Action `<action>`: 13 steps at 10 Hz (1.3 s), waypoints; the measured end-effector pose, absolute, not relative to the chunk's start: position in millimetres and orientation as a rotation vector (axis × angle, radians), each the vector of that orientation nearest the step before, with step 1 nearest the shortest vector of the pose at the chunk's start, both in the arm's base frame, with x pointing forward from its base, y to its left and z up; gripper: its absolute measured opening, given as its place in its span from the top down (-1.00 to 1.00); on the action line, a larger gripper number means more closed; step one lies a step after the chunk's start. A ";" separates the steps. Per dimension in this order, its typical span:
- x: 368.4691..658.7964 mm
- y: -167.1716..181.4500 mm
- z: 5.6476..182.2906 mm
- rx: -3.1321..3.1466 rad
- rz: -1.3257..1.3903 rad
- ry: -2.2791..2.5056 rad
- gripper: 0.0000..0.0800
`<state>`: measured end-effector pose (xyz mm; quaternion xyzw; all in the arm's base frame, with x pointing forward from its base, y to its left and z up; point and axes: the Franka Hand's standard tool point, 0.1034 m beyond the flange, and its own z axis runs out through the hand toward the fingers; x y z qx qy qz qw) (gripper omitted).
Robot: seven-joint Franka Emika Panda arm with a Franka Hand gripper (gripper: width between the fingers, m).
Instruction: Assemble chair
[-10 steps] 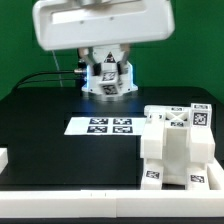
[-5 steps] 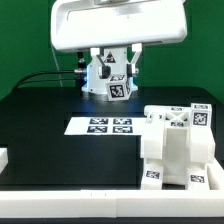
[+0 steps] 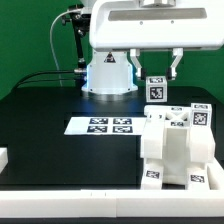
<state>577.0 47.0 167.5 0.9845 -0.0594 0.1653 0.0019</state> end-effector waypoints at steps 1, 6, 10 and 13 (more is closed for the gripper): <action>574.9 49.8 165.0 3.091 0.513 -0.179 0.30; 565.5 54.0 143.2 3.064 0.591 -0.177 0.30; 568.3 49.9 138.0 3.048 0.614 -0.157 0.30; 568.1 49.0 133.1 3.043 0.612 -0.154 0.30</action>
Offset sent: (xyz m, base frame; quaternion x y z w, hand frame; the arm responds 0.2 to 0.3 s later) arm -0.0075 -0.0042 -0.0194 0.0093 0.0526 0.0026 0.9986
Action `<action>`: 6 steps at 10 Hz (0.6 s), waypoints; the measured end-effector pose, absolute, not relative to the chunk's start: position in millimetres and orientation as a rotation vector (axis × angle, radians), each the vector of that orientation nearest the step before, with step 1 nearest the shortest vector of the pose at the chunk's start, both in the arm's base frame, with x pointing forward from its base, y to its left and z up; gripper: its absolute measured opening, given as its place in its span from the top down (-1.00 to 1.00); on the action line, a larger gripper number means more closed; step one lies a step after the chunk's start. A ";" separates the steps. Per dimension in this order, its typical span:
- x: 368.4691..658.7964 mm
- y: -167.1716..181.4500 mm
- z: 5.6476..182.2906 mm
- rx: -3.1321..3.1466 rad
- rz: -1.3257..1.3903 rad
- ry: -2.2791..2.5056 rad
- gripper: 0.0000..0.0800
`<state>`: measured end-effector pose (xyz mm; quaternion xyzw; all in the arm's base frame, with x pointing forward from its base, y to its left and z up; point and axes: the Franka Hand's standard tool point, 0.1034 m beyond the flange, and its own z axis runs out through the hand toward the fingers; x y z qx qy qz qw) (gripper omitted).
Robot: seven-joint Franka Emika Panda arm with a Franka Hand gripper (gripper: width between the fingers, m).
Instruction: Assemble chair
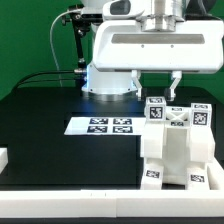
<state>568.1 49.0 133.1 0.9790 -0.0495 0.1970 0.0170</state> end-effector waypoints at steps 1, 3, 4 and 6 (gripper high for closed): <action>568.2 49.0 133.2 3.043 0.613 -0.154 0.30; 568.2 49.0 133.2 3.043 0.613 -0.154 0.30; 568.2 49.0 133.2 3.043 0.613 -0.153 0.30; 568.0 49.0 132.9 3.043 0.612 -0.153 -0.22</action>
Offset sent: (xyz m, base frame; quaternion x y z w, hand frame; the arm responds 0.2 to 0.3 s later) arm 0.0000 0.0000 0.0000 0.0000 0.0000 0.0000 1.0000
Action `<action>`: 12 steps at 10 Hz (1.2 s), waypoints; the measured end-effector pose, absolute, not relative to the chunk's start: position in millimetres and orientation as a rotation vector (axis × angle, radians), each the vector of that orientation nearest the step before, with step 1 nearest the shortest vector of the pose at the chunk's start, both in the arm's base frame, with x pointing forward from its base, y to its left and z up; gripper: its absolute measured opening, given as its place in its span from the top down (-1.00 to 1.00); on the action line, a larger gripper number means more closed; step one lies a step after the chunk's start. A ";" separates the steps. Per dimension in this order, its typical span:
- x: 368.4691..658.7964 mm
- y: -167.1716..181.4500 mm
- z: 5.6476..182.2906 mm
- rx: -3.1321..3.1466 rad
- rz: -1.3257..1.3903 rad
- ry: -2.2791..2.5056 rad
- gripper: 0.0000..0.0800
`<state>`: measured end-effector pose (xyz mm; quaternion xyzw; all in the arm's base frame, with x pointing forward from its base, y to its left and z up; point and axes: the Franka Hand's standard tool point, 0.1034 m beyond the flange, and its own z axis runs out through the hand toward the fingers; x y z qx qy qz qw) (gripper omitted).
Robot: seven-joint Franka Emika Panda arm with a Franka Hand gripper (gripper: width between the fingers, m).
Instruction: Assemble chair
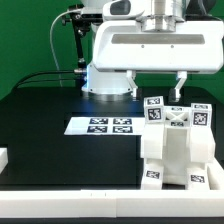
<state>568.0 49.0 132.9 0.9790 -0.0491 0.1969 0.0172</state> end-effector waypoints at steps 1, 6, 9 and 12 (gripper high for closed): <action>568.0 49.1 132.9 3.043 0.612 -0.153 -0.50; 578.6 40.5 153.2 3.112 0.212 -0.204 -0.62; 585.5 41.9 150.6 3.148 0.039 -0.312 -0.62; 585.5 46.9 137.1 3.151 0.070 -0.339 -0.62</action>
Offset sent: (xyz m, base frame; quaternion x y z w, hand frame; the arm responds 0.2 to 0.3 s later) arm 0.0108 -0.0002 0.0193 0.0161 -0.0663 0.0232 0.9974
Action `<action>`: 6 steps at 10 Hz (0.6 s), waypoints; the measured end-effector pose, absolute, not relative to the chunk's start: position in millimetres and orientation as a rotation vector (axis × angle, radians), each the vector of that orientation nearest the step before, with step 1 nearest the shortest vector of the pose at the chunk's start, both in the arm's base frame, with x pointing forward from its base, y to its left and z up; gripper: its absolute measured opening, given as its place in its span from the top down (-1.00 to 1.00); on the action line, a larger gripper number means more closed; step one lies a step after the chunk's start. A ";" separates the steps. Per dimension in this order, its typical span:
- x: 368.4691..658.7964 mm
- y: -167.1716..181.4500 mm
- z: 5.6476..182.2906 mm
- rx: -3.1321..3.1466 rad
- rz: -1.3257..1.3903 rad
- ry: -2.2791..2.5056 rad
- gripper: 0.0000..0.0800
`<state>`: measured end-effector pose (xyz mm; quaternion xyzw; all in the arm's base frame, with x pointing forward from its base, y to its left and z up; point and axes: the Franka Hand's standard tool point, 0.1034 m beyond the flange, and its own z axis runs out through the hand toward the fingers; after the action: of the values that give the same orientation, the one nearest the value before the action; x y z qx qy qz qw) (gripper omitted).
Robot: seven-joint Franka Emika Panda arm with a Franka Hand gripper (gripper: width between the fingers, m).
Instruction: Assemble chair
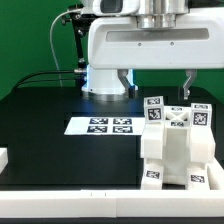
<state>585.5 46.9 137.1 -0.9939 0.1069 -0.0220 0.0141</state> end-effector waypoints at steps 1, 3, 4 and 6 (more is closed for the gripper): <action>583.6 48.7 130.9 -3.100 -0.071 0.332 -0.62; 581.8 47.6 125.8 -3.105 -0.060 0.346 -0.62; 582.0 47.3 126.0 -3.102 -0.061 0.367 -0.32; 582.1 47.2 126.0 -3.102 -0.062 0.369 0.30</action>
Offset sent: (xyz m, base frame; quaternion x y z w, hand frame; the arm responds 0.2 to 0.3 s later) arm 0.0000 0.0000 0.0000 0.0000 0.0000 0.0650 0.9979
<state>582.1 47.2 126.0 -0.9928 0.1181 -0.0197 0.0085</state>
